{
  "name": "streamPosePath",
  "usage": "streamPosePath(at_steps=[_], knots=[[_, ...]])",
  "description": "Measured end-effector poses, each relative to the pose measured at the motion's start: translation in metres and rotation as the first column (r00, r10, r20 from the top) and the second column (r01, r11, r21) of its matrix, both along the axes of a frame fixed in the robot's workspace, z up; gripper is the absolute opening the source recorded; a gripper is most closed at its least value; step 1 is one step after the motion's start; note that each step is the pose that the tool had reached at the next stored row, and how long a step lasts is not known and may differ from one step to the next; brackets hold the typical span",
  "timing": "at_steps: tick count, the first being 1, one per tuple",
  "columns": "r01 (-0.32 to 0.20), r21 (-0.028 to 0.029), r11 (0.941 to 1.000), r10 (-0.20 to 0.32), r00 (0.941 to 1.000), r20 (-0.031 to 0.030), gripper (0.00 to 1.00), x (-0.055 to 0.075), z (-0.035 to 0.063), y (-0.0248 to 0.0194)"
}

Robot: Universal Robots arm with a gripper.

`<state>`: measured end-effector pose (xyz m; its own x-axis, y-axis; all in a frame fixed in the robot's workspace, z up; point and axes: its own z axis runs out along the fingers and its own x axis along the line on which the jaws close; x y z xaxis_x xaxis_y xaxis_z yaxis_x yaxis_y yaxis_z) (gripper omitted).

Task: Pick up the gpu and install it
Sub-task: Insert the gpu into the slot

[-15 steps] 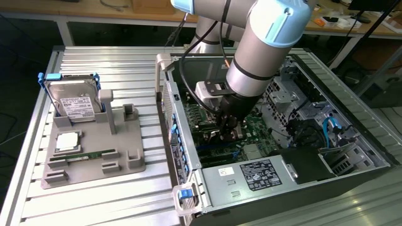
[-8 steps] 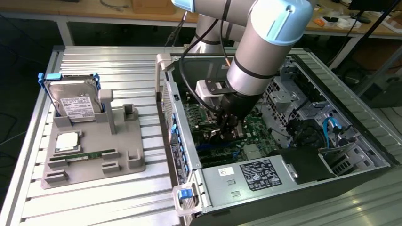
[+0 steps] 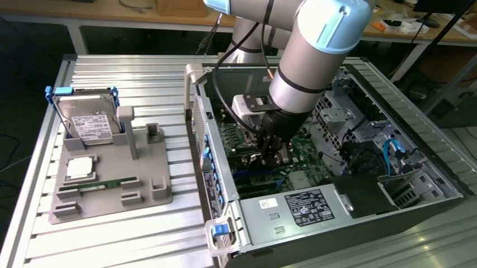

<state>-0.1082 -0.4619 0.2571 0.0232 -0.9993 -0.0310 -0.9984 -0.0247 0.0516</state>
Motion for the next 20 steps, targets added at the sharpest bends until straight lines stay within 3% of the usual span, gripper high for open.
streamPosePath(at_steps=[7,12,20], knots=[[0.000,0.0007,1.0000,0.000,1.0000,-0.0009,0.27,-0.0002,0.0000,0.0000],[0.000,0.0034,1.0000,0.000,0.9999,-0.0101,0.27,-0.0003,0.0000,0.0000],[0.000,0.0035,1.0000,0.000,1.0000,-0.0099,0.27,-0.0002,-0.0013,0.0000]])
